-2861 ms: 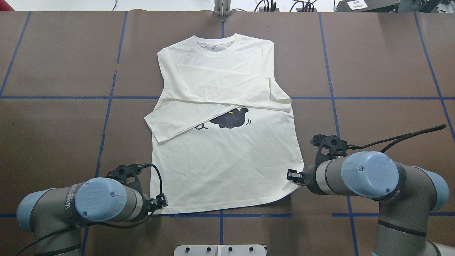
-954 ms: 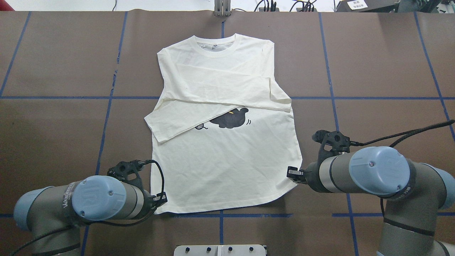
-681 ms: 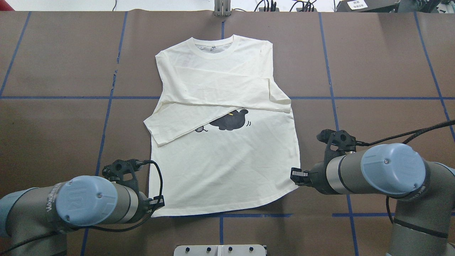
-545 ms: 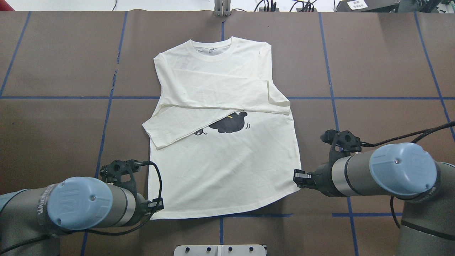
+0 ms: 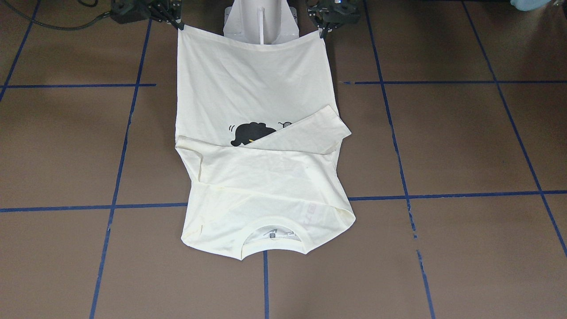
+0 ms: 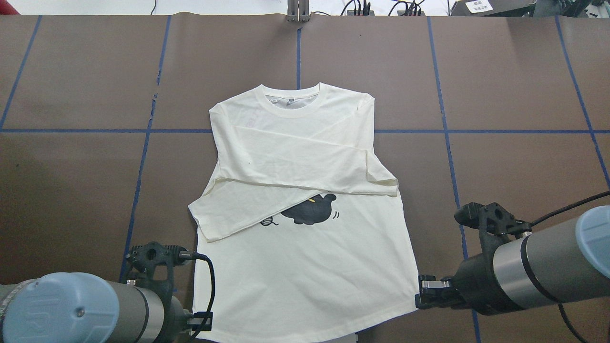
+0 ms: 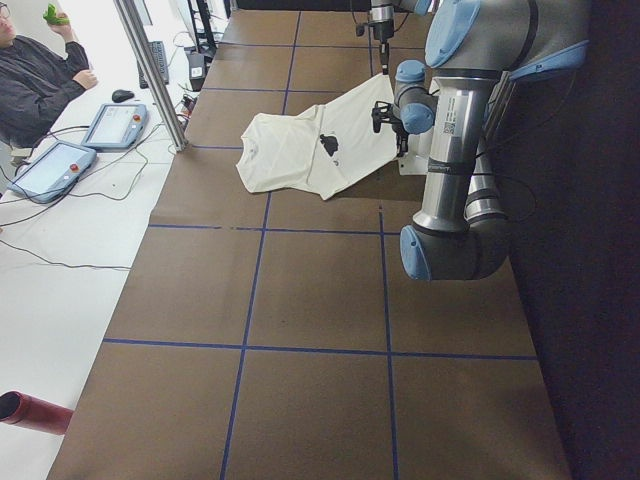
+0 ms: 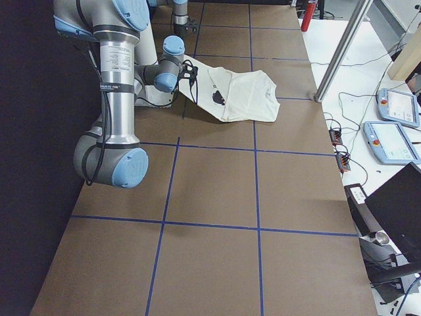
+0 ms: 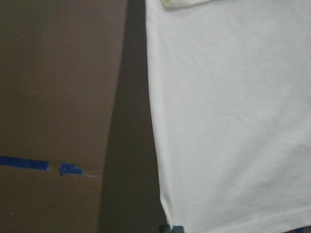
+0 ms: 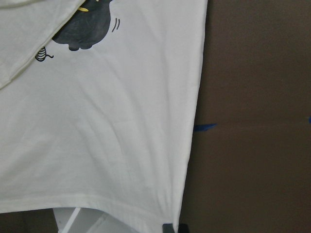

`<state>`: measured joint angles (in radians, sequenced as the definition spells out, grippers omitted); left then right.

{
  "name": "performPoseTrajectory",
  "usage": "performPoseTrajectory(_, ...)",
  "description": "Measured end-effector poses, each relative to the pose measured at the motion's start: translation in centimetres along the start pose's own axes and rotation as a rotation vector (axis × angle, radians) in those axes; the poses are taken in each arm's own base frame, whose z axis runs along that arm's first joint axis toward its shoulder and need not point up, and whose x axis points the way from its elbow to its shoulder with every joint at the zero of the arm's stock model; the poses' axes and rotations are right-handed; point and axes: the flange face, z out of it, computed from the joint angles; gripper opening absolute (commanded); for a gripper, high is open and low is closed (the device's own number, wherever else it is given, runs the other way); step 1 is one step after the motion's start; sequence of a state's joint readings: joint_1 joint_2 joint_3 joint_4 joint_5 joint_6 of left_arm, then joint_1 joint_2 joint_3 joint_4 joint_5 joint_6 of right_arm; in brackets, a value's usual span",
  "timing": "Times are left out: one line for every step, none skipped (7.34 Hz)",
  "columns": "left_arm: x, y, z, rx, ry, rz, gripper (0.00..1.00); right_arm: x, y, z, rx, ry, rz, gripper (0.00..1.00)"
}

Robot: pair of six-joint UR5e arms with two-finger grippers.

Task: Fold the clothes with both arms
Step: 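Lift the hem with both grippers and fold it toward the collar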

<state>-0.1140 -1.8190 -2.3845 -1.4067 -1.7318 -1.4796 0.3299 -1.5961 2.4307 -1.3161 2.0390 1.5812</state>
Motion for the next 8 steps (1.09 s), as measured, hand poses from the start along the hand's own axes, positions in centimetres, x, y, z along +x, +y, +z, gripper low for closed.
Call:
performPoseTrajectory(0.2, 0.7, -0.4, -0.013, 0.008, 0.026, 0.00, 0.0, 0.4, 0.3, -0.017, 0.003, -0.008, 0.00)
performPoseTrajectory(0.4, 0.7, -0.4, -0.014, 0.009, 0.045, 0.00, -0.1, -0.1, 0.7, -0.012, 0.006, -0.016, 0.00)
performPoseTrajectory(0.4, -0.1, -0.3, 0.000, 0.004, 0.056, 0.00, -0.3, -1.4, 1.0, 0.010, 0.004, -0.030, 0.00)
performPoseTrajectory(0.0, -2.0, -0.7, 0.034, 0.000, 0.051, 0.00, -1.1, -3.3, 1.2, 0.047, -0.008, -0.048, 0.00)
performPoseTrajectory(-0.6, -4.6, -1.6, 0.079, -0.003, 0.032, 0.00, -1.9, -6.4, 1.2, 0.099, -0.018, -0.061, 0.00)
performPoseTrajectory(-1.5, -7.4, -2.3, 0.117, -0.012, 0.020, 0.00, -2.0, -10.1, 1.4, 0.155, -0.016, -0.065, 0.00)
performPoseTrajectory(-2.4, -10.9, -2.8, 0.147, -0.024, 0.006, 0.00, -1.5, -14.2, 1.6, 0.213, -0.020, -0.067, 0.00)
performPoseTrajectory(-2.9, -14.5, -3.2, 0.176, -0.030, -0.022, 0.00, -1.0, -18.3, 1.6, 0.269, -0.029, -0.057, 0.00)
